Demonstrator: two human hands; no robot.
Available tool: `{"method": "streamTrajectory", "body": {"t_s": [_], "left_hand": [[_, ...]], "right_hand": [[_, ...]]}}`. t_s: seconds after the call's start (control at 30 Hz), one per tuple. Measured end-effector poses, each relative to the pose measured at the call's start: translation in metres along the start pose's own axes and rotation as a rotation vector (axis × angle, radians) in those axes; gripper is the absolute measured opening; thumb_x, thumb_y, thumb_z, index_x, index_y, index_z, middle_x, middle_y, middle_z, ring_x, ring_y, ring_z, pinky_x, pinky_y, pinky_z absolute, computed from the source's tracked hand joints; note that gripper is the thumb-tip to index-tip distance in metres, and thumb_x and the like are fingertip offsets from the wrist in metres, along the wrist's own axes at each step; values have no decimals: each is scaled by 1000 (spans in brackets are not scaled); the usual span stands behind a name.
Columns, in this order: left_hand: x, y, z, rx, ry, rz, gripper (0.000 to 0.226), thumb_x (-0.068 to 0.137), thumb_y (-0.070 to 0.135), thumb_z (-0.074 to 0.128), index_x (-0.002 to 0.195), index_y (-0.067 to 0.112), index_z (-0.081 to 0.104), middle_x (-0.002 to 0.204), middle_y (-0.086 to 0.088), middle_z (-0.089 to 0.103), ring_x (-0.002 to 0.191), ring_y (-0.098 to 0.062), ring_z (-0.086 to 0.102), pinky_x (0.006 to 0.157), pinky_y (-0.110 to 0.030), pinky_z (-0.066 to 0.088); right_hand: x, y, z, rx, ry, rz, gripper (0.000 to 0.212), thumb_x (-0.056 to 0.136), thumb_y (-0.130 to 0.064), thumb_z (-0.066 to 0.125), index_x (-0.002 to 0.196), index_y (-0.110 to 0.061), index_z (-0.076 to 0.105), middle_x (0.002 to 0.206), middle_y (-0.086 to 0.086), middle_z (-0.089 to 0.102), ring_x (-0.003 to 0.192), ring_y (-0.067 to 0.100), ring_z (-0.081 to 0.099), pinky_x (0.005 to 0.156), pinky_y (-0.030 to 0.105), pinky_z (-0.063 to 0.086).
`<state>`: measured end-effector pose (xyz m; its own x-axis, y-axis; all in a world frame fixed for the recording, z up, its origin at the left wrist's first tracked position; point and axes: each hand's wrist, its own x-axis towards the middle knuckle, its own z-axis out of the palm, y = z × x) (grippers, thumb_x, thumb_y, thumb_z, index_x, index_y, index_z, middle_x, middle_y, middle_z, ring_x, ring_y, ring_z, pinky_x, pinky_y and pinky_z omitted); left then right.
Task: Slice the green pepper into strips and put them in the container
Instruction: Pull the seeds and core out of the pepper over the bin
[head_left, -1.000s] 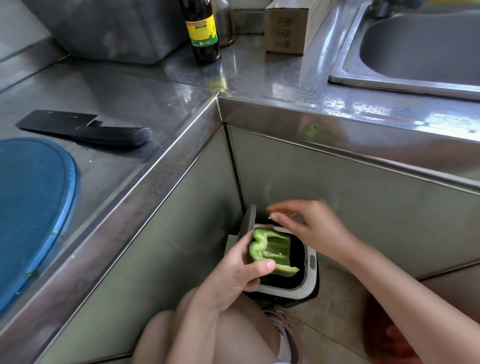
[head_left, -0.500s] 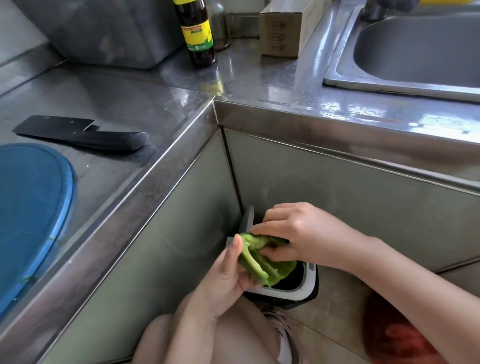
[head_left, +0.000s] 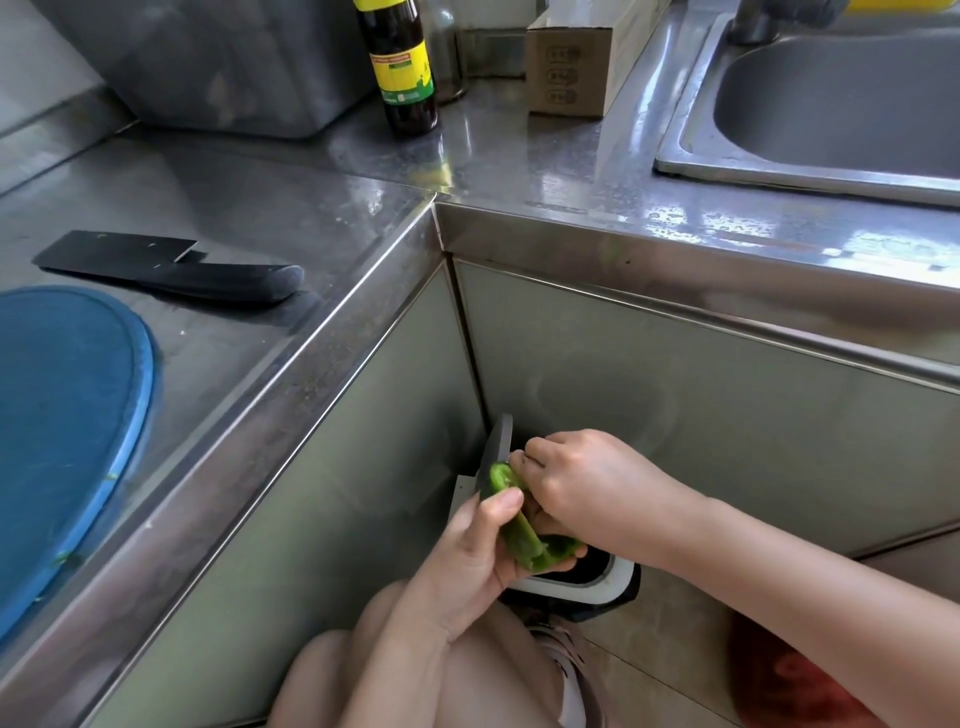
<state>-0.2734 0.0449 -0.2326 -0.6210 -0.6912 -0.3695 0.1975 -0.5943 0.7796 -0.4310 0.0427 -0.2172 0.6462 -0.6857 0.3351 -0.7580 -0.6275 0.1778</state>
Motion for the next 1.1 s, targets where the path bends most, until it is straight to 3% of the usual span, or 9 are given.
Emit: {"method": "streamTrajectory", "body": {"t_s": [0.1,0.27,0.4,0.5,0.63,0.73,0.87,1.1], "left_hand": [[1,-1,0,48,-6,21,62,68,38,63,117,2,55,97,-16,70,86,-32,69,70,-35,56],[0,-5,-1,123,-17,44,57,71,36,64,119,7,54,101,-16,69,91,-31,68,73,-35,55],[3,-10,-3,379,55,131,54,70,32,72,120,22,52,107,-8,64,98,-22,65,85,-39,54],[4,-11,2,674,112,220,57,68,27,80,116,39,51,109,10,62,104,-4,59,88,-20,46],[6,-14,4,881,196,333,73,63,22,85,123,41,47,121,19,55,116,2,50,97,-15,40],[6,-14,5,905,213,381,76,63,20,85,124,41,46,125,21,53,121,2,47,100,-15,38],[6,-14,6,921,231,416,75,63,17,85,124,39,47,124,20,54,120,1,48,98,-15,39],[6,-13,8,709,201,310,78,59,13,89,124,34,50,108,21,64,102,-2,62,86,-18,49]], "right_hand": [[-2,-2,4,-30,-12,-12,16,64,-30,78,64,-18,69,58,-8,54,48,8,47,43,21,42],[-6,-5,0,-44,17,60,15,67,-31,74,65,-16,71,60,-9,55,51,7,49,48,19,43],[-18,-3,5,328,110,246,30,78,-28,53,97,-10,66,79,-1,61,67,15,59,56,26,51],[-33,2,12,501,151,332,36,71,-21,69,102,-18,51,98,-4,56,84,14,58,64,30,52],[-41,10,13,544,180,344,53,65,-19,85,101,-17,45,103,-7,45,87,8,49,71,19,44],[-39,12,11,497,224,320,46,72,-22,79,100,-15,44,104,-3,44,84,11,48,70,16,41],[-39,10,11,440,274,229,24,87,-28,59,102,-14,48,103,-2,44,80,12,50,66,16,41],[-39,5,14,361,322,247,26,84,-15,53,109,-11,52,101,0,55,75,11,55,63,17,43]]}}
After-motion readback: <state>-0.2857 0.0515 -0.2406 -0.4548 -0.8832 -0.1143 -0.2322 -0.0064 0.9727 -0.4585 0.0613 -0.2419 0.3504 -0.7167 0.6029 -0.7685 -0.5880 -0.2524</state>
